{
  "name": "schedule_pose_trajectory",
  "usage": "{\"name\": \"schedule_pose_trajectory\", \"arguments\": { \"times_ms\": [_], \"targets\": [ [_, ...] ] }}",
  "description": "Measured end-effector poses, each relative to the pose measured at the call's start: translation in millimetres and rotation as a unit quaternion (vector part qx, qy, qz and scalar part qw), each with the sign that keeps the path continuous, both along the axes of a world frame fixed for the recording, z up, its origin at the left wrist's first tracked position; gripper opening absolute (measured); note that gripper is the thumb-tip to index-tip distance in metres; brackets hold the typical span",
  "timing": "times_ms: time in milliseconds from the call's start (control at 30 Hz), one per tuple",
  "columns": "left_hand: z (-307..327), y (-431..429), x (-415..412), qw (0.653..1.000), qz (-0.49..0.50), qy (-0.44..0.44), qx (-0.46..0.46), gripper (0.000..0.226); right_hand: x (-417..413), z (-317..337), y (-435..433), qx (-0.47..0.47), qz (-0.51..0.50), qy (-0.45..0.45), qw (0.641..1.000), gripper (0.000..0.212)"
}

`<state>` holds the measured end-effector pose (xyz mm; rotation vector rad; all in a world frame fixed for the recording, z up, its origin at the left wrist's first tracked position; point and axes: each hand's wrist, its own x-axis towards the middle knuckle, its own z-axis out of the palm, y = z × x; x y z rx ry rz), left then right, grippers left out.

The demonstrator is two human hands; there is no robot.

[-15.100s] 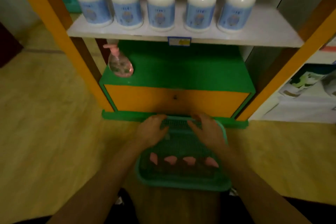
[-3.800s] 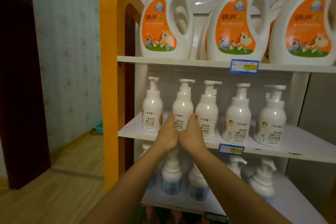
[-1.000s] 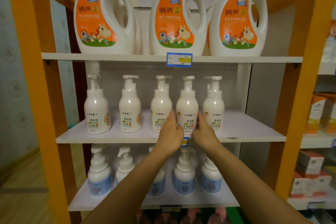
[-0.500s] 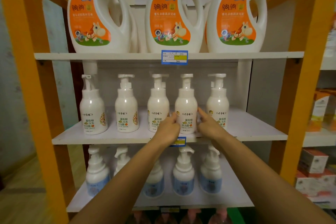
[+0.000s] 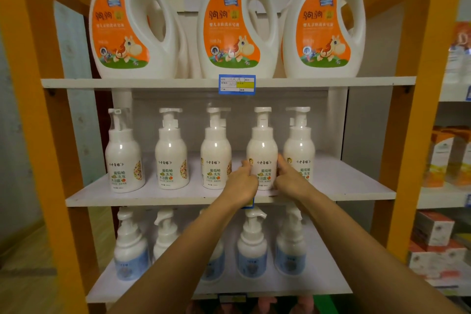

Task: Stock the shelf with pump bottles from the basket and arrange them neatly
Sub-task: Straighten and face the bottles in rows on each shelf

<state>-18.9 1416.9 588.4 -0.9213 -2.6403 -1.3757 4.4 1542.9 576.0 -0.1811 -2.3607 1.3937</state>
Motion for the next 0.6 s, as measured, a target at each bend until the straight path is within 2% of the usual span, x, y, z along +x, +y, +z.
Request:
{"name": "schedule_pose_trajectory", "arguments": {
  "times_ms": [200,300,400,467,533,600],
  "targets": [
    [-0.7,2.3,0.9,1.0,-0.002,-0.004,0.008,0.038,5.5,4.1,0.1,0.006,-0.003,-0.012,1.0,0.068],
    [-4.0,4.7,2.1,1.0,0.004,-0.014,0.023,0.042,18.2,9.4,-2.2,0.006,-0.011,-0.013,1.0,0.048],
    [-9.6,7.7,13.8,0.991,0.06,0.065,0.104,0.032,35.9,10.5,2.3,-0.008,-0.026,0.002,1.0,0.039],
    [-12.7,9.5,29.2,0.971,0.077,0.154,0.167,0.039,46.1,10.2,11.2,-0.03,-0.083,0.017,0.996,0.032],
    [-15.1,15.5,42.1,0.961,0.045,0.204,0.183,0.041,53.1,8.8,21.5,-0.053,-0.136,0.04,0.988,0.024],
    [-15.9,27.1,50.7,0.967,0.0,0.195,0.162,0.041,57.7,9.9,30.6,-0.054,-0.181,0.057,0.98,0.02]
  ]
}}
